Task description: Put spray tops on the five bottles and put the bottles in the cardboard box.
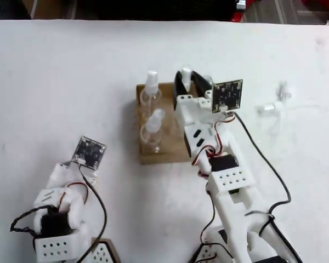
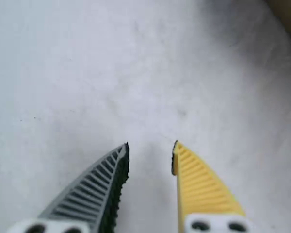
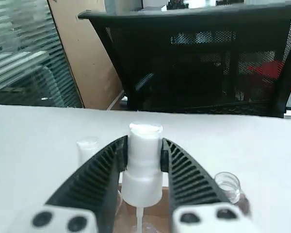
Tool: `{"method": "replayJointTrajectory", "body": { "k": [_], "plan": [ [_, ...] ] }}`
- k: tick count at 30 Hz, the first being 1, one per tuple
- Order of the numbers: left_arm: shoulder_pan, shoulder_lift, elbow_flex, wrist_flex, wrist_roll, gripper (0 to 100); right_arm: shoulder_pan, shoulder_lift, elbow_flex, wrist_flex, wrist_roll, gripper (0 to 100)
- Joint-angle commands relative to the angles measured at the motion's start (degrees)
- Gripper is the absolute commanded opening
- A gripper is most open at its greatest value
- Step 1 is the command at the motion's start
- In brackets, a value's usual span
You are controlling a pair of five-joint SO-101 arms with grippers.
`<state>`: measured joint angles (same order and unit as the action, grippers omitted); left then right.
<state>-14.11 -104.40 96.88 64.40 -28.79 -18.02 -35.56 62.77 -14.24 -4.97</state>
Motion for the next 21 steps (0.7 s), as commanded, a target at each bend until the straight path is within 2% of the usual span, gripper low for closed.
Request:
{"method": "replayJointTrajectory", "body": {
  "k": [1,7,13,21],
  "plan": [
    [-0.57,-0.31,0.09,-0.62,-0.53,14,0.57,-0.04,0.09,-0.92,0.00,2.2],
    [-0.57,-0.31,0.09,-0.62,-0.53,14,0.48,-0.13,0.35,-0.92,0.00,2.9],
    [-0.57,-0.31,0.09,-0.62,-0.53,14,0.04,-0.48,2.90,-0.92,0.00,16.7],
    [-0.57,-0.31,0.09,-0.62,-0.53,14,0.04,-0.75,4.66,-0.92,0.09,16.9]
  ]
}}
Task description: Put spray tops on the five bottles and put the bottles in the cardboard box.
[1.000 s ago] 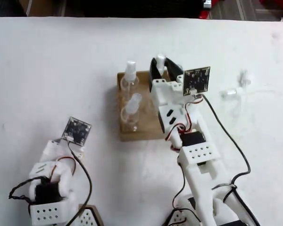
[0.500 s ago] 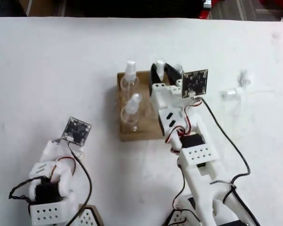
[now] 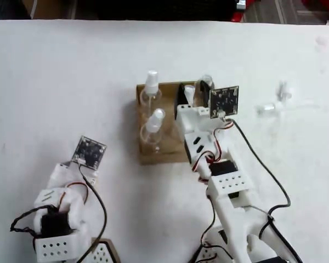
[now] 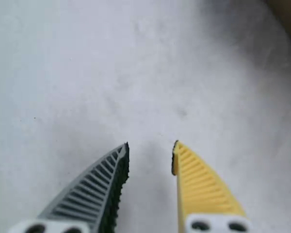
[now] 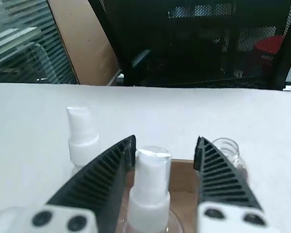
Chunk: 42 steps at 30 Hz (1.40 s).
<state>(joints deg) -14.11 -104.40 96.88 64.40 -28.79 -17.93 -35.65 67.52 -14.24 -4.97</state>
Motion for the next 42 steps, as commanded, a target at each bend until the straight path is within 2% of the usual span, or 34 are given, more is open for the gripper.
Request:
{"method": "replayJointTrajectory", "body": {
  "k": [1,11,18,23,26,30,32,34,42],
  "plan": [
    [-0.57,-0.31,0.09,-0.62,-0.53,14,-0.04,-0.66,-0.09,-0.92,0.09,16.9],
    [-0.57,-0.31,0.09,-0.62,-0.53,14,-0.04,-4.88,0.00,-0.57,0.09,17.0],
    [-0.57,-0.31,0.09,-0.62,-0.53,14,-1.10,-12.00,-0.44,9.54,0.09,17.0],
    [-0.57,-0.31,0.09,-0.62,-0.53,14,-0.84,-12.62,-0.88,10.15,-0.26,17.0],
    [-0.57,-0.31,0.09,-0.62,-0.53,14,0.57,-13.76,-6.07,12.97,-0.44,15.9],
    [-0.57,-0.31,0.09,-0.62,-0.53,14,3.65,-12.79,-18.37,22.81,-0.53,0.2],
    [-0.57,-0.31,0.09,-0.62,-0.53,14,4.97,-9.63,-23.56,26.24,-0.53,4.0],
    [-0.57,-0.31,0.09,-0.62,-0.53,14,5.67,-4.53,-28.13,29.32,-0.53,1.0],
    [-0.57,-0.31,0.09,-0.62,-0.53,14,4.00,14.46,-47.12,47.08,-0.53,1.5]
  ]
}}
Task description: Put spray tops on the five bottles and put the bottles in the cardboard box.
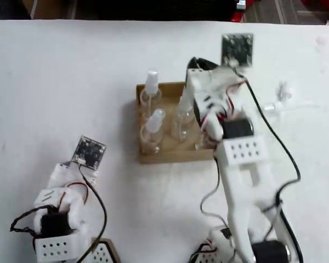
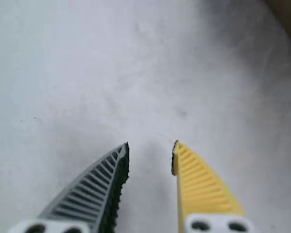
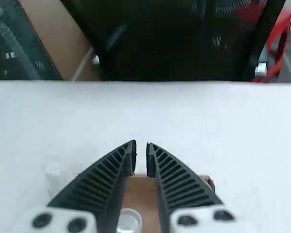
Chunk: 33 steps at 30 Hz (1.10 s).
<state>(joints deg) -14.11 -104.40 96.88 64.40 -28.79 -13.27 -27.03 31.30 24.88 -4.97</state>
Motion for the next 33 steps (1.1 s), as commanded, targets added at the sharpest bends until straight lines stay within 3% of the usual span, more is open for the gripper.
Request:
{"method": "replayJointTrajectory", "body": {
  "k": [1,17,33],
  "plan": [
    [-0.57,-0.31,0.09,-0.62,-0.53,14,-0.75,7.43,-13.10,10.07,-0.53,1.5],
    [-0.57,-0.31,0.09,-0.62,-0.53,14,-1.71,20.79,-33.58,37.93,-0.53,1.5],
    [-0.57,-0.31,0.09,-0.62,-0.53,14,-2.24,20.62,-34.11,39.78,-0.53,1.5]
  ]
}}
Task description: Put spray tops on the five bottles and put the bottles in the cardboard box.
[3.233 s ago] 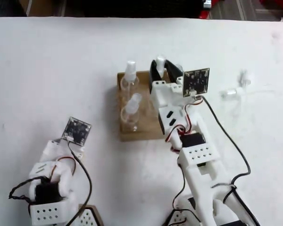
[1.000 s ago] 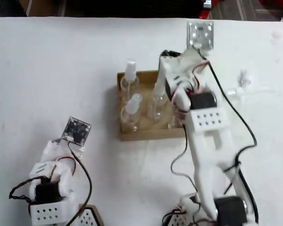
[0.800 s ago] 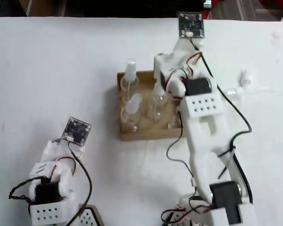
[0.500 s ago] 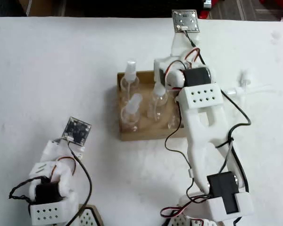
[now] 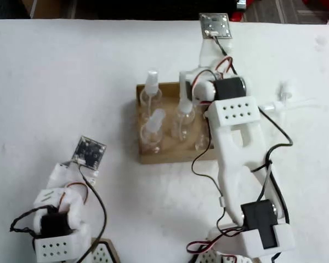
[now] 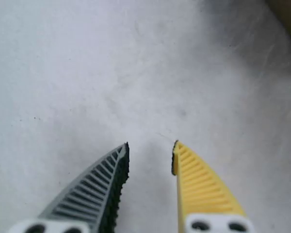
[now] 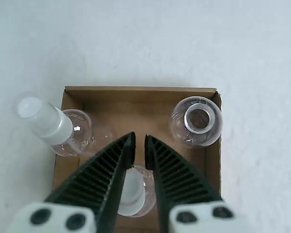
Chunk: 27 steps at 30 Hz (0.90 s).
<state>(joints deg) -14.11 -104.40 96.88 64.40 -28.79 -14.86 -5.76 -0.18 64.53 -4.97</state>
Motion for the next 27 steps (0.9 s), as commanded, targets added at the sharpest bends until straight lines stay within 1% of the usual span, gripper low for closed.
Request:
{"method": "replayJointTrajectory", "body": {
  "k": [1,11,27],
  "plan": [
    [-0.57,-0.31,0.09,-0.62,-0.53,14,-0.66,-0.66,-2.64,0.13,-0.53,1.5],
    [-0.57,-0.31,0.09,-0.62,-0.53,14,-1.63,-4.09,-2.64,2.59,-0.53,1.5],
    [-0.57,-0.31,0.09,-0.62,-0.53,14,-2.51,-5.32,-2.64,3.21,-0.53,1.5]
  ]
}}
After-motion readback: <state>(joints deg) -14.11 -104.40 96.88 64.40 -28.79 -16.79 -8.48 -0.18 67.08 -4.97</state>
